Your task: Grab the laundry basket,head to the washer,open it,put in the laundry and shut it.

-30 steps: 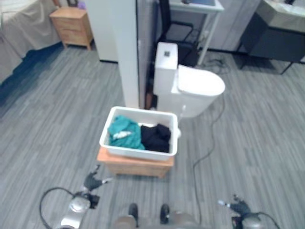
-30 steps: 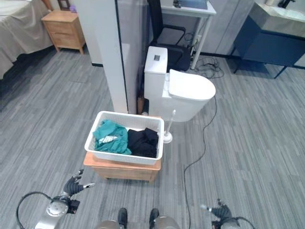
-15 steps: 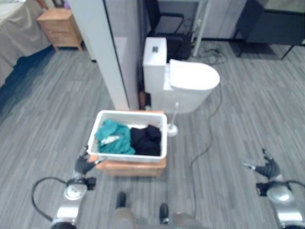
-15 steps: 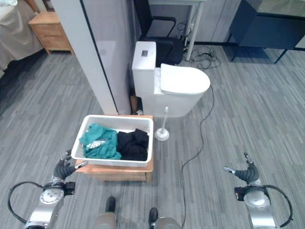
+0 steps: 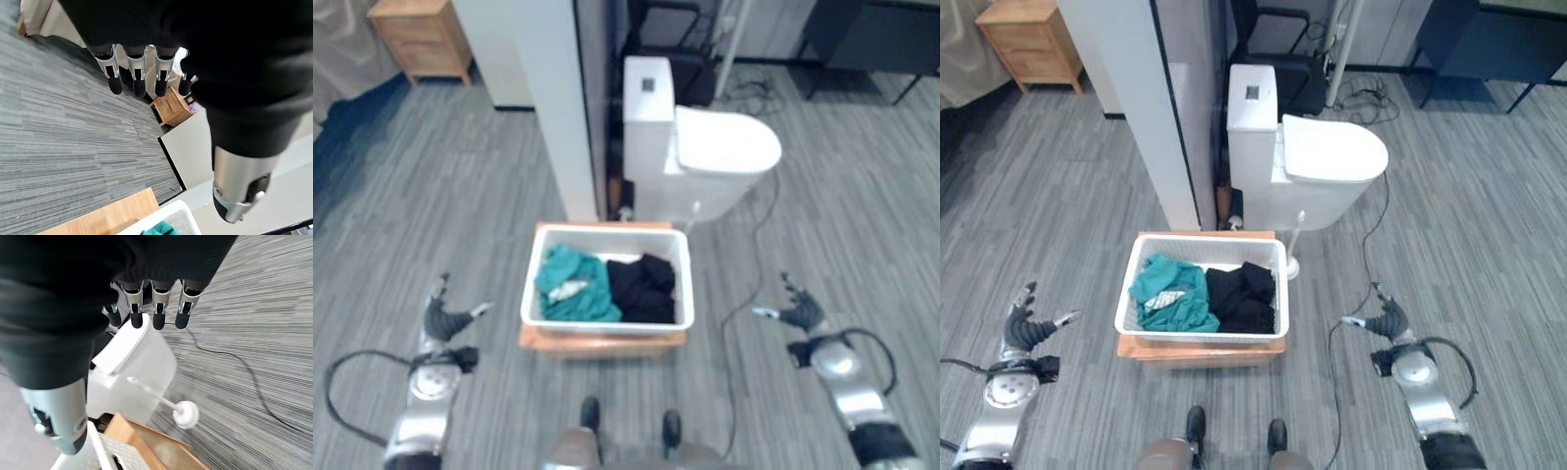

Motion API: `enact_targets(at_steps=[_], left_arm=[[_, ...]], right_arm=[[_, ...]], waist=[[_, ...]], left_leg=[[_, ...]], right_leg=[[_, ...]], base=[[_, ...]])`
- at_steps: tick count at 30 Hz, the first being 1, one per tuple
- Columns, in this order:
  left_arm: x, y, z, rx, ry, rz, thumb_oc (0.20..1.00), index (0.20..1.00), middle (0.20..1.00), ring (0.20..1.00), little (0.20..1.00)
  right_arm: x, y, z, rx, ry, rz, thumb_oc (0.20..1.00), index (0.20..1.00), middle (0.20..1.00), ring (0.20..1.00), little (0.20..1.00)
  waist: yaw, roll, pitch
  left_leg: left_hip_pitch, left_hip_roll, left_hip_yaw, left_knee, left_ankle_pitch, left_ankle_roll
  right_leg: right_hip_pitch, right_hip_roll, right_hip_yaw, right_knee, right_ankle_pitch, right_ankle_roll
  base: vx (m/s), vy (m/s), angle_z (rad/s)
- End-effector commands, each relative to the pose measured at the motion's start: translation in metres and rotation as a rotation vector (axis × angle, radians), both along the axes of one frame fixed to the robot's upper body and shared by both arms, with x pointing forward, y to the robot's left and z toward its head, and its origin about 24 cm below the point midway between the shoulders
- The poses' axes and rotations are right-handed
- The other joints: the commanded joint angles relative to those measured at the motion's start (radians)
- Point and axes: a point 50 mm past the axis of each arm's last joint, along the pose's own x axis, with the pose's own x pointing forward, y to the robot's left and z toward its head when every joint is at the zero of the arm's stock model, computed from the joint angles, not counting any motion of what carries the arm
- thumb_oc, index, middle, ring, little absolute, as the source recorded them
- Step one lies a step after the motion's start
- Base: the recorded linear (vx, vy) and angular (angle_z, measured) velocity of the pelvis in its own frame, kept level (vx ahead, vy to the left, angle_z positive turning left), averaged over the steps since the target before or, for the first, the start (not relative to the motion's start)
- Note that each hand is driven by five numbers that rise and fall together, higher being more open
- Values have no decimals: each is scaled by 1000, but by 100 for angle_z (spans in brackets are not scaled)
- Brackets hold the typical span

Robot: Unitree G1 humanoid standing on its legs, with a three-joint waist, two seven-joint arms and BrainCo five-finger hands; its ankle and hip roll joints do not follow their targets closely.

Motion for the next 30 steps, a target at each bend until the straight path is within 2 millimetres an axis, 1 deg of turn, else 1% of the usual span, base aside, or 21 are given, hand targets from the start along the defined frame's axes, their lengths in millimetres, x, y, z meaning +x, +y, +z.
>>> enact_targets(at_steps=[1, 2, 3, 4, 6, 7, 8, 9, 10, 13, 15, 19, 21, 24, 25, 29, 30], left_arm=[[27, 3, 36, 78, -119, -13, 1000, 1000, 1000, 1000, 1000], [36, 1, 45, 77, -149, -17, 1000, 1000, 1000, 1000, 1000], [40, 1, 49, 64, -161, -17, 1000, 1000, 1000, 1000, 1000], [49, 0, 58, 51, -193, -17, 1000, 1000, 1000, 1000, 1000], [60, -1, 71, 48, -223, -17, 1000, 1000, 1000, 1000, 1000], [67, -2, 78, 48, -231, -26, 1000, 1000, 1000, 1000, 1000], [77, -4, 93, 70, -254, -34, 1000, 1000, 1000, 1000, 1000], [79, -4, 94, 71, -256, -35, 1000, 1000, 1000, 1000, 1000], [82, -5, 101, 86, -269, -36, 1000, 1000, 1000, 1000, 1000], [95, -9, 129, 136, -324, -34, 1000, 1000, 1000, 1000, 1000], [102, -12, 141, 154, -340, -34, 1000, 1000, 1000, 1000, 1000], [105, -10, 148, 173, -340, -18, 1000, 1000, 1000, 1000, 1000], [108, -8, 153, 182, -342, 5, 1000, 1000, 1000, 1000, 1000], [111, -7, 160, 181, -362, 29, 1000, 1000, 1000, 1000, 1000], [112, -4, 166, 182, -380, 56, 1000, 1000, 1000, 1000, 1000], [113, -2, 171, 181, -392, 68, 1000, 1000, 1000, 1000, 1000], [113, -2, 173, 182, -393, 70, 1000, 1000, 1000, 1000, 1000]], right_arm=[[19, 1, 41, -42, -160, 6, 1000, 1000, 1000, 1000, 1000], [24, 2, 50, -48, -190, 7, 1000, 1000, 1000, 1000, 1000], [28, 2, 57, -59, -211, 6, 1000, 1000, 1000, 1000, 1000], [33, 3, 66, -65, -235, 2, 1000, 1000, 1000, 1000, 1000], [38, 5, 73, -47, -263, -2, 1000, 1000, 1000, 1000, 1000], [40, 6, 75, -40, -268, -1, 1000, 1000, 1000, 1000, 1000], [41, 9, 77, -22, -278, 11, 1000, 1000, 1000, 1000, 1000], [41, 9, 78, -20, -281, 9, 1000, 1000, 1000, 1000, 1000], [41, 10, 77, -14, -281, 12, 1000, 1000, 1000, 1000, 1000], [43, 16, 80, 5, -295, 29, 1000, 1000, 1000, 1000, 1000], [45, 23, 78, 17, -296, 45, 1000, 1000, 1000, 1000, 1000], [47, 31, 77, 32, -296, 66, 1000, 1000, 1000, 1000, 1000], [50, 37, 82, 32, -312, 81, 1000, 1000, 1000, 1000, 1000], [56, 46, 91, 31, -345, 106, 1000, 1000, 1000, 1000, 1000], [59, 58, 99, 44, -379, 141, 1000, 1000, 1000, 1000, 1000], [61, 65, 105, 42, -399, 166, 1000, 1000, 1000, 1000, 1000], [62, 71, 110, 38, -409, 189, 1000, 1000, 1000, 1000, 1000]], waist=[[-4, -36, 40], [-10, -38, 56], [-13, -41, 69], [-19, -43, 81], [-28, -49, 95], [-32, -53, 102], [-37, -58, 114], [-37, -58, 115], [-39, -59, 118], [-46, -68, 139], [-49, -72, 151], [-48, -75, 164], [-46, -75, 174], [-45, -67, 188], [-49, -59, 202], [-49, -55, 212], [-50, -49, 221]], left_leg=[[-93, 61, -38, 169, -152, 25], [-120, 60, -42, 176, -148, 25], [-135, 61, -44, 178, -143, 24], [-158, 62, -47, 179, -136, 23], [-181, 62, -49, 173, -123, 22], [-192, 64, -51, 171, -115, 20], [-206, 65, -57, 162, -103, 16], [-208, 64, -59, 161, -101, 16], [-212, 64, -62, 159, -99, 15], [-239, 61, -79, 153, -86, 9], [-251, 61, -88, 153, -82, 7], [-261, 62, -93, 155, -80, 6], [-266, 63, -91, 156, -79, 6], [-269, 62, -88, 155, -76, 5], [-273, 62, -83, 155, -73, 2], [-280, 62, -79, 157, -71, 1], [-285, 61, -77, 161, -70, 1]], right_leg=[[-50, -60, -37, 98, -63, 24], [-78, -57, -34, 106, -58, 22], [-95, -55, -36, 111, -53, 21], [-120, -52, -38, 116, -48, 21], [-148, -47, -42, 119, -40, 21], [-157, -47, -46, 121, -37, 21], [-171, -45, -52, 119, -34, 21], [-173, -45, -54, 119, -33, 21], [-176, -44, -55, 119, -33, 21], [-197, -42, -73, 122, -28, 21], [-205, -40, -80, 123, -26, 23], [-208, -38, -87, 122, -24, 23], [-213, -38, -87, 121, -21, 22], [-223, -38, -86, 123, -18, 20], [-234, -39, -83, 126, -15, 20], [-243, -40, -77, 130, -12, 20], [-253, -41, -74, 133, -10, 20]], base=[[-185, -35, -2], [-178, -27, 2], [-174, -29, 4], [-138, -21, 2], [-105, -16, 2], [-106, -24, 4], [-74, -20, 3], [-57, -14, 8], [-40, -9, 17], [-62, -20, 17], [-52, -27, 18], [-30, -13, 9], [-46, -2, 5], [-54, 4, 2], [-61, 7, 0], [-40, -6, -3], [-39, -10, -1]])
